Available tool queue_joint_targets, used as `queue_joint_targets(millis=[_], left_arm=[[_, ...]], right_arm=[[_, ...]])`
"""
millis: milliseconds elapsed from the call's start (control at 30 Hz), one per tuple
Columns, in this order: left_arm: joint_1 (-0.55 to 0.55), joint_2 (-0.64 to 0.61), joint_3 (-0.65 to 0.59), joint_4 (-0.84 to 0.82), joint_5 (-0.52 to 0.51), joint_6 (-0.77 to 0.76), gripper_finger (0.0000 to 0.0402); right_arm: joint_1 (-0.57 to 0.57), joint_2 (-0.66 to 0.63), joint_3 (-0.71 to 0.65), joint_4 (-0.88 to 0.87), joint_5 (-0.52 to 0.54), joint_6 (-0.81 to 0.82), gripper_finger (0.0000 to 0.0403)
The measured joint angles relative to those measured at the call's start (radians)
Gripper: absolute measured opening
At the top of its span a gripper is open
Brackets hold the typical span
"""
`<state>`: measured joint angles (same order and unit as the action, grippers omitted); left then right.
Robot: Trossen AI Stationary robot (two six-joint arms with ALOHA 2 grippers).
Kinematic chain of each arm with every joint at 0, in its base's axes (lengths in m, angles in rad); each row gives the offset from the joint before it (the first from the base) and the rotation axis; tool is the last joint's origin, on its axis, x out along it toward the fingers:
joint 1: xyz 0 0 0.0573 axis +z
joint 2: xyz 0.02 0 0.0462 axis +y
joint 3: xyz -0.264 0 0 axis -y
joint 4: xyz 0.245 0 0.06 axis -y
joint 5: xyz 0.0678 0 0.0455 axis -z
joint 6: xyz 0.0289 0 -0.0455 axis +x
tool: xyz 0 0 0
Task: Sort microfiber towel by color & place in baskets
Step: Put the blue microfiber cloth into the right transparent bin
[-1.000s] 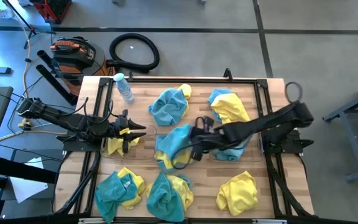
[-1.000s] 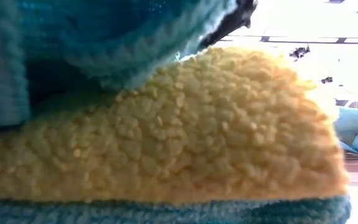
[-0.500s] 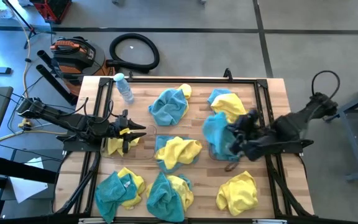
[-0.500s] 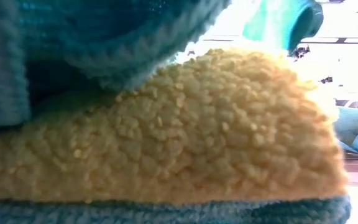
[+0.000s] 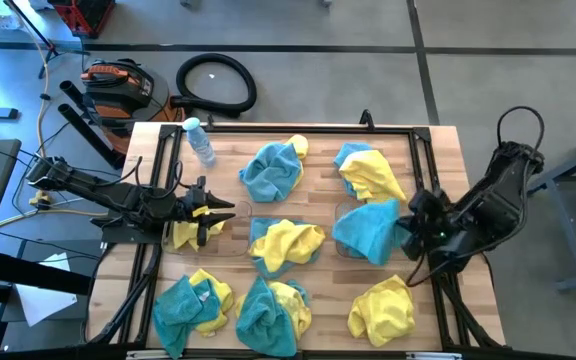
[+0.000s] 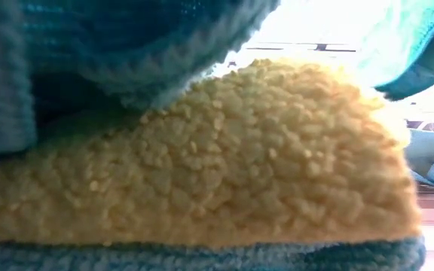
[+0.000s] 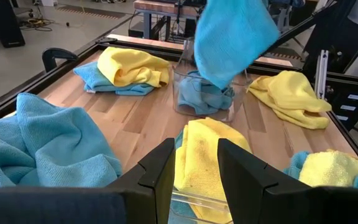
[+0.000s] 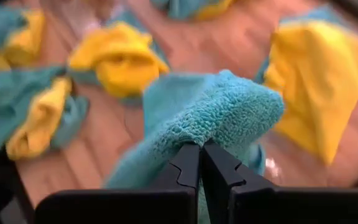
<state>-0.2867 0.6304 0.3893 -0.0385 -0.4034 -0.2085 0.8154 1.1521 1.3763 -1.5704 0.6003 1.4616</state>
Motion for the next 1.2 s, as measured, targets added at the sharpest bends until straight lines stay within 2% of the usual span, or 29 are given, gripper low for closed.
queue_joint_targets(millis=[167,400,600,833,1000,1200], left_arm=[[0.0,0.0,0.0,0.0,0.0,0.0,0.011],[0.0,0.0,0.0,0.0,0.0,0.0,0.011],[0.0,0.0,0.0,0.001,0.0,0.0,0.011],[0.0,0.0,0.0,0.001,0.0,-0.003,0.011],[0.0,0.0,0.0,0.0,0.0,-0.026,0.011],[0.0,0.0,0.0,-0.001,0.0,-0.026,0.011]], right_arm=[[-0.023,0.004,0.0,0.0,-0.099,0.027,0.0],[-0.118,0.104,0.0,-0.001,0.007,-0.014,0.0],[-0.21,0.255,0.0,0.039,-0.004,-0.145,0.0],[-0.286,0.421,-0.004,0.172,-0.051,-0.333,0.0],[-0.332,0.404,-0.163,0.311,-0.112,-0.354,0.0],[-0.38,0.255,-0.447,0.748,-0.173,-0.434,0.0]])
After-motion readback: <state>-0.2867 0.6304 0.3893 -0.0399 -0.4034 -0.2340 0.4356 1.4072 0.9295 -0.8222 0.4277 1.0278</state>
